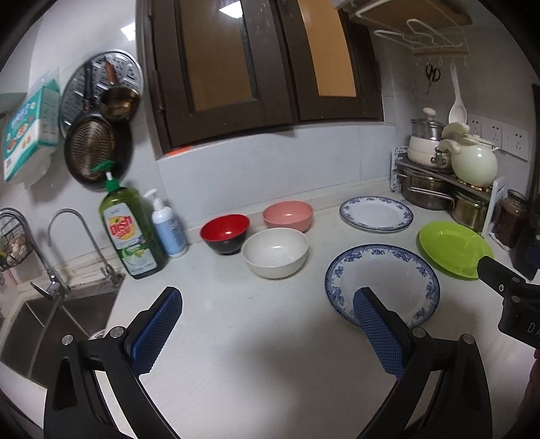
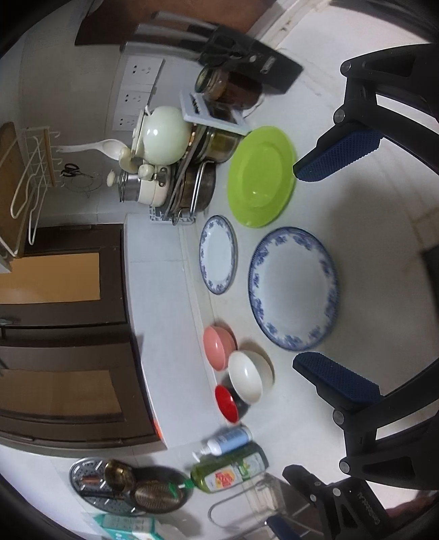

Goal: Organize plates and bowls
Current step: 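Move both grippers toward the rim of the large blue-and-white plate, then close the left gripper on the plate rim while the right gripper also clamps the rim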

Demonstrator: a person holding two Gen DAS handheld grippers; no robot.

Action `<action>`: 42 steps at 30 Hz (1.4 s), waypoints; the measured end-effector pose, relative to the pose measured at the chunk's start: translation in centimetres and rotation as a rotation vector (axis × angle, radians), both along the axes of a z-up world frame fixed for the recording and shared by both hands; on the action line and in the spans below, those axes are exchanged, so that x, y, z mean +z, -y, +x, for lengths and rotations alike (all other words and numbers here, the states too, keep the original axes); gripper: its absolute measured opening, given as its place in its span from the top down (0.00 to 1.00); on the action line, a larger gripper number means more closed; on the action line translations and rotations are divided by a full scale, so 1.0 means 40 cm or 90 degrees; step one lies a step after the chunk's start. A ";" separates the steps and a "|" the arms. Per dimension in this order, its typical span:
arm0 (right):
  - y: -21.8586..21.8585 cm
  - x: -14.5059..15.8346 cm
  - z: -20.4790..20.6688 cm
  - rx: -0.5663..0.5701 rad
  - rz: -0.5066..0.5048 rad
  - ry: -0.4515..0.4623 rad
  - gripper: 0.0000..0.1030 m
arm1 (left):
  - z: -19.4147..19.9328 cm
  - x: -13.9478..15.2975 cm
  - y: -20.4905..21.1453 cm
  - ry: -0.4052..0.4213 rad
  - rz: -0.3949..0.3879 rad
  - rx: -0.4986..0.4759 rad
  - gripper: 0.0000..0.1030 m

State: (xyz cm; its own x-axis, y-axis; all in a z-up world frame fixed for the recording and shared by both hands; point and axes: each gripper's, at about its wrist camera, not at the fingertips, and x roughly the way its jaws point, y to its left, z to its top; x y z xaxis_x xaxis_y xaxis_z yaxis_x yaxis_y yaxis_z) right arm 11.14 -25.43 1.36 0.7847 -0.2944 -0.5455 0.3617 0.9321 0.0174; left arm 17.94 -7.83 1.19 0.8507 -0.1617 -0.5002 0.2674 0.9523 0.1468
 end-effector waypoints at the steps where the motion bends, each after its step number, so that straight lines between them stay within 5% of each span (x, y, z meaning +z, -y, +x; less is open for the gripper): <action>1: 0.015 -0.004 0.018 0.005 0.002 -0.001 0.01 | 0.013 -0.003 0.010 -0.001 0.002 0.002 0.00; 17: 0.155 -0.121 0.220 -0.044 0.054 -0.076 0.01 | 0.249 -0.110 0.160 -0.083 0.046 -0.065 0.00; 30: 0.232 -0.254 0.327 -0.074 0.110 -0.162 0.10 | 0.384 -0.269 0.270 -0.195 0.107 -0.126 0.21; 42: 0.263 -0.329 0.394 -0.076 0.137 -0.217 0.28 | 0.457 -0.347 0.314 -0.262 0.095 -0.157 0.38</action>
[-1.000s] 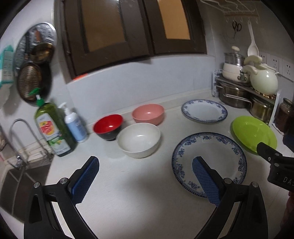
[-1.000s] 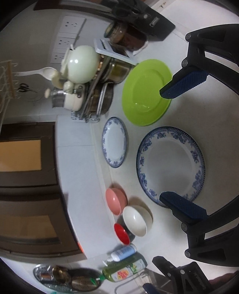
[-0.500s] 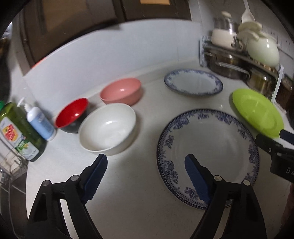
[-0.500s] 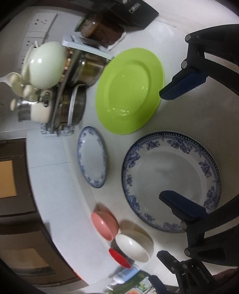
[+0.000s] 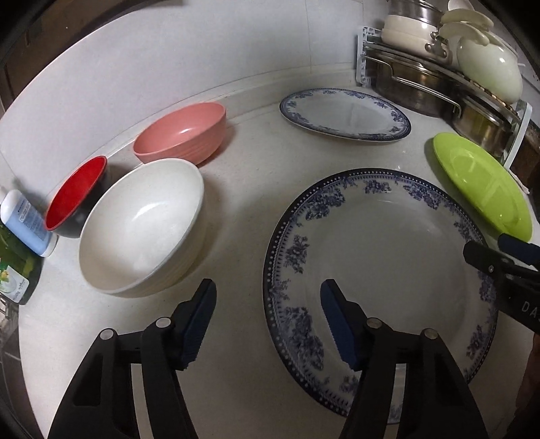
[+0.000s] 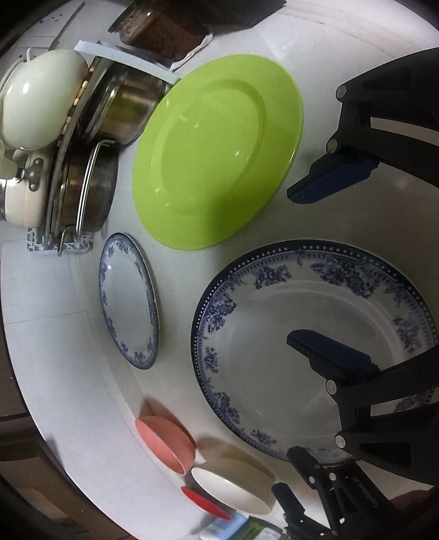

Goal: Organize plates and bowls
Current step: 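Close the left gripper on the plate rim while the right gripper also clamps the rim, then lift and carry the blue-and-white plate toward the dish soap bottle with both grippers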

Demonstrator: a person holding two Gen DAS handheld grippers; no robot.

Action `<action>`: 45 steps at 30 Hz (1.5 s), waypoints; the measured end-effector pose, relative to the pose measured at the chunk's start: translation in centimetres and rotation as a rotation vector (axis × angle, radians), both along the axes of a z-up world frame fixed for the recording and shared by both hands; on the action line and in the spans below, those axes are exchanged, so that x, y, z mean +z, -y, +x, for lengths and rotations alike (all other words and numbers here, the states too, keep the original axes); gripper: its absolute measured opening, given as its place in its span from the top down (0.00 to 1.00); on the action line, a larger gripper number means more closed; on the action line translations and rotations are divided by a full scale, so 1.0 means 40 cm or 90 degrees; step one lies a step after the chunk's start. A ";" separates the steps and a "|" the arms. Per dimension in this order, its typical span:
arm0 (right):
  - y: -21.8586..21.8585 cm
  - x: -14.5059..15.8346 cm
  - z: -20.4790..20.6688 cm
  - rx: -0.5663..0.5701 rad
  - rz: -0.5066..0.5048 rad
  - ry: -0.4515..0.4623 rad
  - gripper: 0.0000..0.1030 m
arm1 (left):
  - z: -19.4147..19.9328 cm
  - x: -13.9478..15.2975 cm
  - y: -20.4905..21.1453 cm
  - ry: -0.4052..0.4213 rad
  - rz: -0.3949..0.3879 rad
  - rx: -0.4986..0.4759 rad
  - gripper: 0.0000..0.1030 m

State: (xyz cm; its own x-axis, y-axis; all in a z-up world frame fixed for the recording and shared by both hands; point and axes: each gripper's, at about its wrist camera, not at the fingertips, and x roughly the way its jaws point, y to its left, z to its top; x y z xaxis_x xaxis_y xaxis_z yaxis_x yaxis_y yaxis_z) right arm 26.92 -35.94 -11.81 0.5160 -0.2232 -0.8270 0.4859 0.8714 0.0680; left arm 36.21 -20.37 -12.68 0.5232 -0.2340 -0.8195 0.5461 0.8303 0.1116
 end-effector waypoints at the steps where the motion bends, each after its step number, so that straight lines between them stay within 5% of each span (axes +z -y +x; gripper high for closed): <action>1: 0.002 -0.002 0.003 0.000 0.001 -0.003 0.29 | 0.002 -0.001 0.000 -0.004 -0.001 -0.003 0.39; 26: 0.035 -0.032 0.044 0.008 0.022 -0.033 0.64 | 0.044 -0.031 0.023 -0.058 -0.037 -0.017 0.64; 45: -0.004 0.019 0.024 0.042 0.003 -0.013 0.65 | 0.003 0.037 -0.043 -0.028 -0.062 0.029 0.65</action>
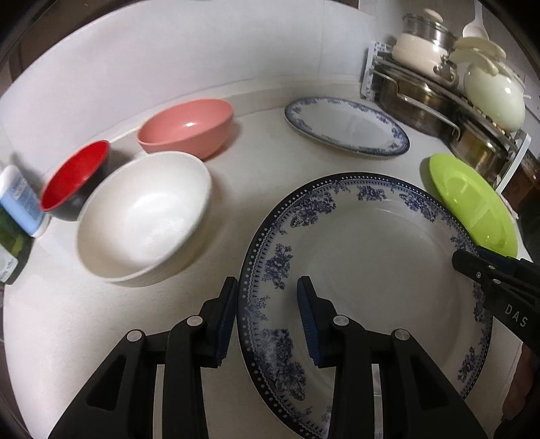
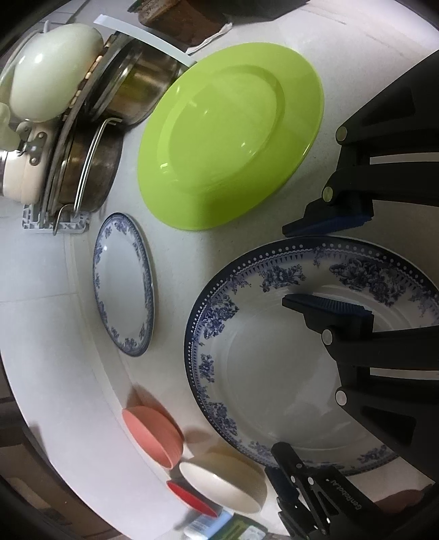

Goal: Organize plates and bowls
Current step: 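Lift and carry the blue-and-white plate toward the dish soap bottle with both grippers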

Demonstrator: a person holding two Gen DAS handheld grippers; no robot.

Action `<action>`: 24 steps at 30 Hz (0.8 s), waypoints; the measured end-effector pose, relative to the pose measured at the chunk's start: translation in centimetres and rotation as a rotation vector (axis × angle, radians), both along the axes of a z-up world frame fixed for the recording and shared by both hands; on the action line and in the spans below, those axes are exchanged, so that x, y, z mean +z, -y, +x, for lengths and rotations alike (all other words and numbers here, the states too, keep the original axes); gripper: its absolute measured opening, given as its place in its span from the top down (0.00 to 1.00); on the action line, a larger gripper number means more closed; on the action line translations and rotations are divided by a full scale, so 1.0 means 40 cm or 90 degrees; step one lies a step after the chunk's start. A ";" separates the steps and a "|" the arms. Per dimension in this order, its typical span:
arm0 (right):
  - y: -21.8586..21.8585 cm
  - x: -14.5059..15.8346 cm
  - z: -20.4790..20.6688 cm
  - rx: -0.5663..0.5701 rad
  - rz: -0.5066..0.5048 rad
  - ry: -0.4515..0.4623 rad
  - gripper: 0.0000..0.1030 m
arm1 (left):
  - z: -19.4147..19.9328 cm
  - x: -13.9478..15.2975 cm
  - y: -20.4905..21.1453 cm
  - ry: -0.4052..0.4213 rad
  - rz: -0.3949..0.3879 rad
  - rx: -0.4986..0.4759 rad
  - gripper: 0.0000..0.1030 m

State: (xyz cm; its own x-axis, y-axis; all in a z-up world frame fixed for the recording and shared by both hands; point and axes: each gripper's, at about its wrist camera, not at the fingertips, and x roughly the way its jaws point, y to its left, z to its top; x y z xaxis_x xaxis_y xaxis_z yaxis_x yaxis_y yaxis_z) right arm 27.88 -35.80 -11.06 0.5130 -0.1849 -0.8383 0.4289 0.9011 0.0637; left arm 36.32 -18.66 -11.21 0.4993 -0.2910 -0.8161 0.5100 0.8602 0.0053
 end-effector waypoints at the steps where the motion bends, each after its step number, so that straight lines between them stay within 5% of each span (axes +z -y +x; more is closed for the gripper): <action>1: -0.005 0.007 -0.002 0.003 -0.002 0.003 0.65 | -0.008 0.011 -0.009 0.005 -0.003 0.003 0.65; 13: -0.112 0.124 -0.052 0.055 -0.008 0.063 0.65 | -0.105 0.131 -0.151 0.080 -0.033 0.077 0.66; 24: -0.284 0.141 -0.068 0.153 0.007 0.078 0.65 | -0.182 0.146 -0.371 0.094 -0.024 0.186 0.66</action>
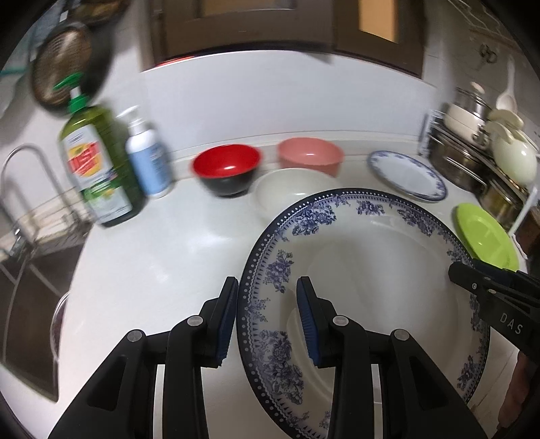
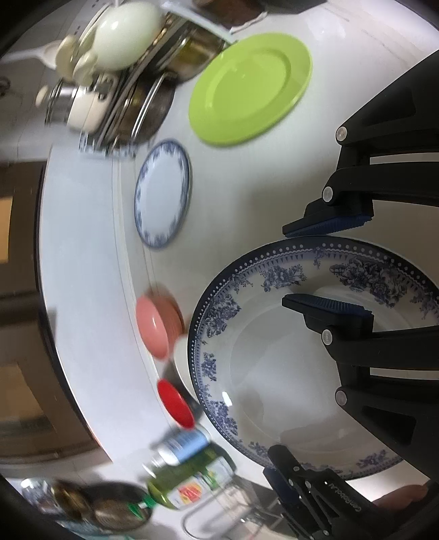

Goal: Organize plates and bowls
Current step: 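Lift and carry the blue-and-white plate toward the dish soap bottle with both grippers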

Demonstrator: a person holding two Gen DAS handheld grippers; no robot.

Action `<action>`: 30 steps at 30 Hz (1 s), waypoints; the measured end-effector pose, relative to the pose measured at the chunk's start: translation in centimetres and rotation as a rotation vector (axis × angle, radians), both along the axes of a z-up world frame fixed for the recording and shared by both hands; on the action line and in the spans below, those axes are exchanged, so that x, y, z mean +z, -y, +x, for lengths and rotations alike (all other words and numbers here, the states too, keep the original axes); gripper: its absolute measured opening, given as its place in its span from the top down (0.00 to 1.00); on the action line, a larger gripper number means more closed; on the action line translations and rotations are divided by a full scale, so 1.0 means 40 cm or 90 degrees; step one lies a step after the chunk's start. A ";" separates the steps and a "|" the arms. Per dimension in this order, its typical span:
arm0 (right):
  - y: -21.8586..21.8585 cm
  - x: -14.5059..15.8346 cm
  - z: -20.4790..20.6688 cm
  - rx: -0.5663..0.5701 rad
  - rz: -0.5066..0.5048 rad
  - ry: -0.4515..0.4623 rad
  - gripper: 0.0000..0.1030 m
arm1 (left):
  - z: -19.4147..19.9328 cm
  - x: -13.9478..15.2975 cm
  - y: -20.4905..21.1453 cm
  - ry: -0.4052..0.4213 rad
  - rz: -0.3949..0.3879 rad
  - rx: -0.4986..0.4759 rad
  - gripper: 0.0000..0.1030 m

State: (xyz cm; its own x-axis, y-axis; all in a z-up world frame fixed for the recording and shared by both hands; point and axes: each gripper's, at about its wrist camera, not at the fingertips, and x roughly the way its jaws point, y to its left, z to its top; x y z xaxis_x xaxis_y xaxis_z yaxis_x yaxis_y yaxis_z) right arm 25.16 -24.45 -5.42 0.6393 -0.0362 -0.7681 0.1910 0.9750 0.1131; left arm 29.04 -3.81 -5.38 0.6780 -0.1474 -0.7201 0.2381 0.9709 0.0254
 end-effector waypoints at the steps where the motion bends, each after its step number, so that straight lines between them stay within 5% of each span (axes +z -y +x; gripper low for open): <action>1: -0.021 -0.003 0.001 0.012 0.003 -0.001 0.65 | -0.006 0.000 -0.021 0.000 0.001 0.011 0.66; 15: -0.246 -0.036 0.015 0.127 0.006 -0.005 0.65 | -0.067 -0.025 -0.254 -0.013 0.005 0.119 0.66; 30: -0.373 -0.108 0.042 0.172 -0.015 -0.045 0.65 | -0.042 -0.121 -0.350 -0.080 0.001 0.144 0.66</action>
